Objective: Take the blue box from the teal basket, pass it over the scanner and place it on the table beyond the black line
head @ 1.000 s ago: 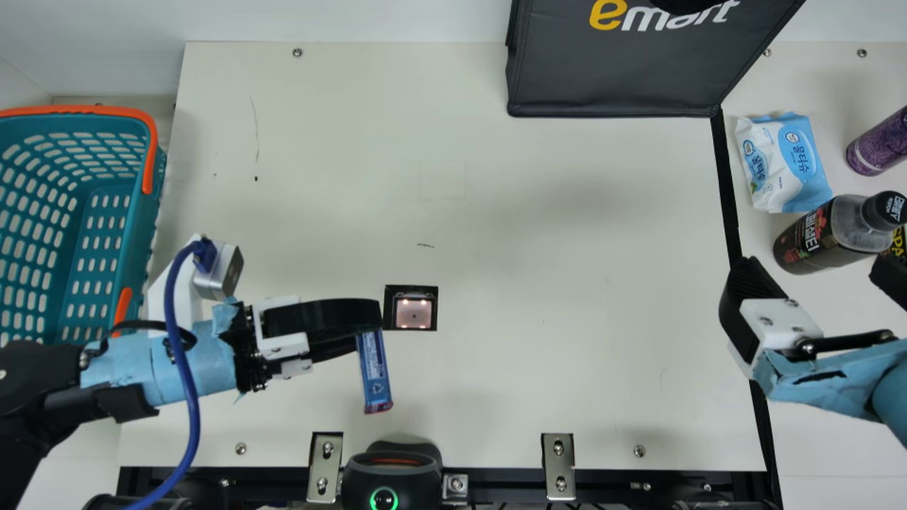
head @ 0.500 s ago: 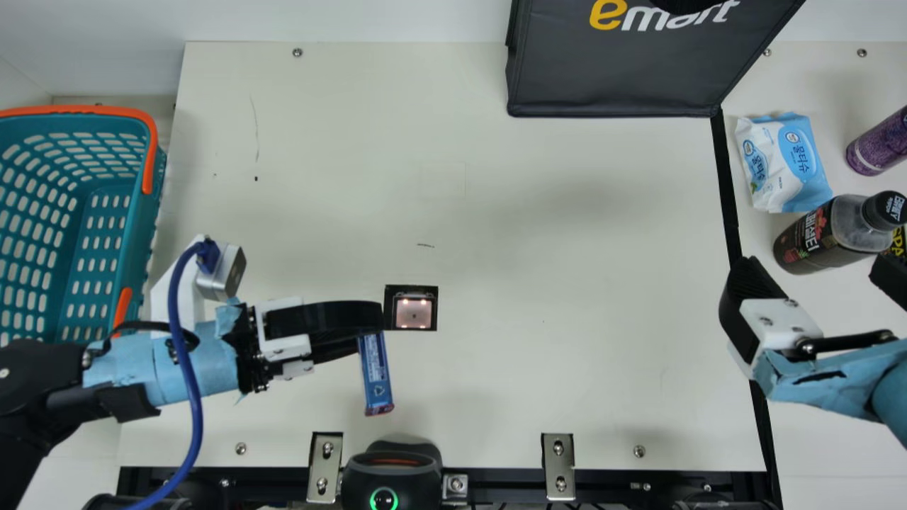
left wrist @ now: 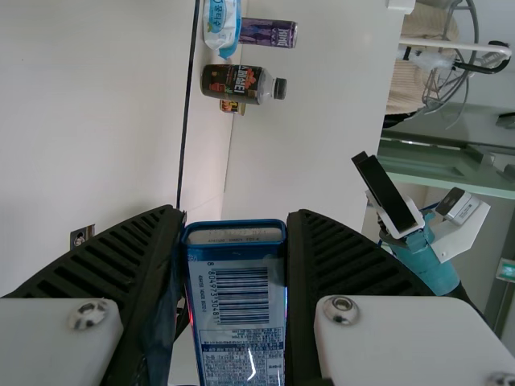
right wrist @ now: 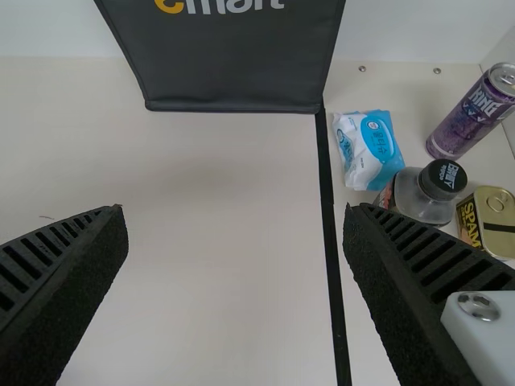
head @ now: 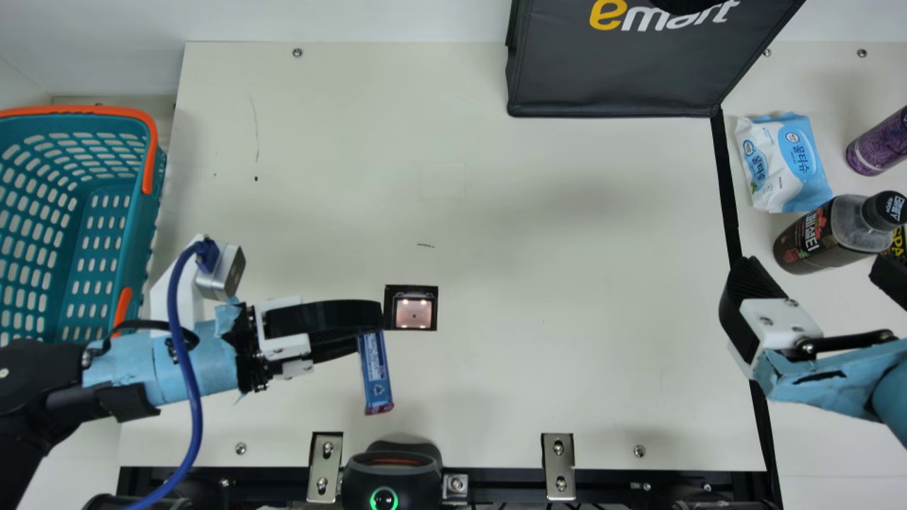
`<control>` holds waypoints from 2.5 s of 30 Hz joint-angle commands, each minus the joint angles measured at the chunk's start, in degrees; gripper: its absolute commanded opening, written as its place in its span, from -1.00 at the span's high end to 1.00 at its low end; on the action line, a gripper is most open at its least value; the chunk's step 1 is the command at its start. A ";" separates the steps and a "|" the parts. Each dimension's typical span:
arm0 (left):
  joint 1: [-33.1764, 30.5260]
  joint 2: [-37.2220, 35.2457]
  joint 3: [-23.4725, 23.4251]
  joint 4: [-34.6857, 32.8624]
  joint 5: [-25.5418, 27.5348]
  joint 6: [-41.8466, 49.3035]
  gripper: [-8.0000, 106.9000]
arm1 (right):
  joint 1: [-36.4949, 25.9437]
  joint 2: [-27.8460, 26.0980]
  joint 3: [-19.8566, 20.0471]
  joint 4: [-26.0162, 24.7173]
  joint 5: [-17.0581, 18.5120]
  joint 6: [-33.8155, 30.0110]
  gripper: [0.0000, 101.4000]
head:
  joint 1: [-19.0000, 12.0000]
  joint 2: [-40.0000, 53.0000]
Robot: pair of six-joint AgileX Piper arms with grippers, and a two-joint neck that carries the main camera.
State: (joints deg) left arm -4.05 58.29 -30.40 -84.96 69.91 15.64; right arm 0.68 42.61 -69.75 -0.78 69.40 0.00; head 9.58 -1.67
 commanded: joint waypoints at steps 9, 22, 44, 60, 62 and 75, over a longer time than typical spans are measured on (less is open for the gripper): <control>0.00 0.00 0.00 0.00 0.00 0.00 1.00 | 0.48 0.76 -0.10 0.76 0.50 0.57 -0.87 | -1.66 0.09; 0.00 0.00 0.00 0.00 0.00 0.00 1.00 | 0.14 8.01 4.09 14.21 0.50 1.61 -0.87 | -1.66 0.09; 0.00 0.00 0.00 0.00 0.00 0.00 1.00 | 1.07 15.93 15.30 40.26 0.50 -7.60 -0.87 | -1.66 0.09; 0.00 0.00 0.00 0.00 0.00 0.00 1.00 | 6.60 7.74 23.05 46.87 0.50 -2.54 -0.87 | -1.66 0.09; 0.00 0.00 0.00 0.00 0.00 0.00 1.00 | 7.25 6.24 23.30 45.85 0.50 -0.29 -0.87 | -1.66 0.09; 0.00 0.00 0.00 0.00 0.00 0.00 1.00 | 7.26 5.95 23.33 46.05 0.65 -0.35 -0.87 | -1.66 0.09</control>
State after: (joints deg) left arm -4.05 58.29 -30.40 -84.96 69.91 15.64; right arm 7.94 48.56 -46.42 45.27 70.05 -0.35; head 9.58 -1.67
